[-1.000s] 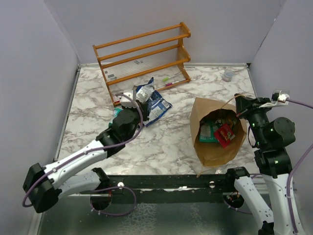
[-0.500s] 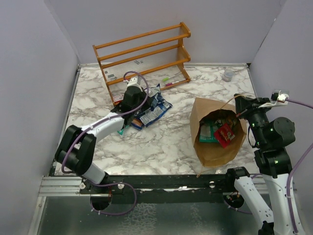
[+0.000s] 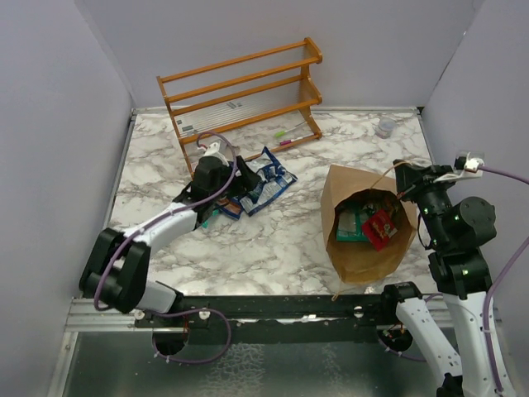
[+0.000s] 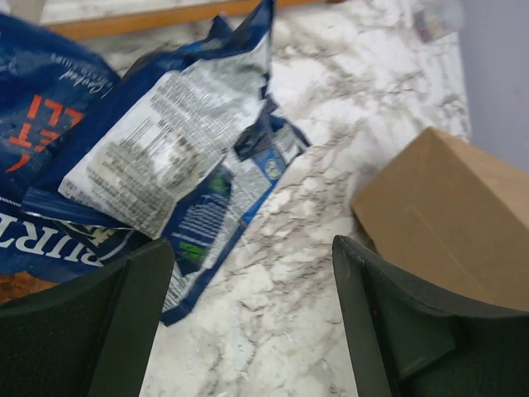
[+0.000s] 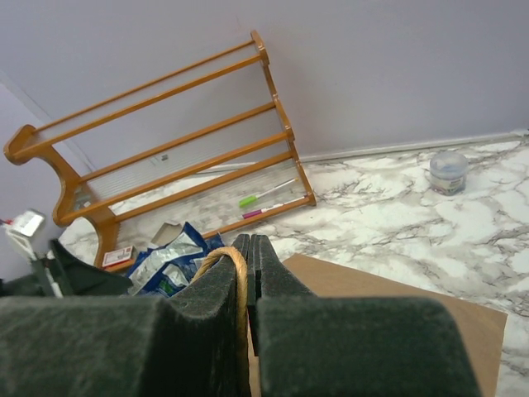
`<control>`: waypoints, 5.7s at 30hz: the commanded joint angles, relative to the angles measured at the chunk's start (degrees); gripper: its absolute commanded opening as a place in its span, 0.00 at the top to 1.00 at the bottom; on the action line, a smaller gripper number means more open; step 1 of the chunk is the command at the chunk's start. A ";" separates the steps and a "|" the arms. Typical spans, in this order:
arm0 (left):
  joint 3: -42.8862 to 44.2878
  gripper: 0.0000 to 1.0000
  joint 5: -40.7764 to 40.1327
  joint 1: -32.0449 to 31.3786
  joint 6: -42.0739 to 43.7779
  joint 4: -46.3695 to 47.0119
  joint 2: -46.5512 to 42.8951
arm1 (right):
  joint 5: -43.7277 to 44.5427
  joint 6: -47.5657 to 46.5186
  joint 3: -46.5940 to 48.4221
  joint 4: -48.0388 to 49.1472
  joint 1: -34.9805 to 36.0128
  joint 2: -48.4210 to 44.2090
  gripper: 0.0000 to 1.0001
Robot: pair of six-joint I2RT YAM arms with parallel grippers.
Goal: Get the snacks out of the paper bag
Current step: Place the snack at the center of the board, then take out the snack from the paper bag, then place the snack at the center of the board.
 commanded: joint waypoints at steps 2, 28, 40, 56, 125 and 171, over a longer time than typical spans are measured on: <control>-1.30 0.19 0.25 -2.31 3.87 -2.84 -12.45 | -1.58 -0.51 -0.55 2.42 0.12 0.94 0.98; 13.15 0.39 -19.44 -58.02 24.14 17.20 4.98 | -10.14 0.54 1.60 2.60 0.12 3.77 0.98; 20.01 0.44 -20.75 -53.78 23.60 8.28 11.35 | -38.06 -2.94 1.20 12.03 0.12 6.77 0.96; 4.84 0.44 -18.83 -47.65 11.93 10.35 1.16 | -45.62 2.12 -0.40 15.49 0.12 13.62 0.98; -7.75 1.00 -18.74 -42.64 25.95 5.20 -32.63 | -9.96 0.85 -0.66 5.95 0.12 6.39 0.98; -13.25 0.81 -14.90 8.75 -10.43 -3.92 -15.34 | -10.05 0.59 -1.01 4.21 0.12 5.47 0.98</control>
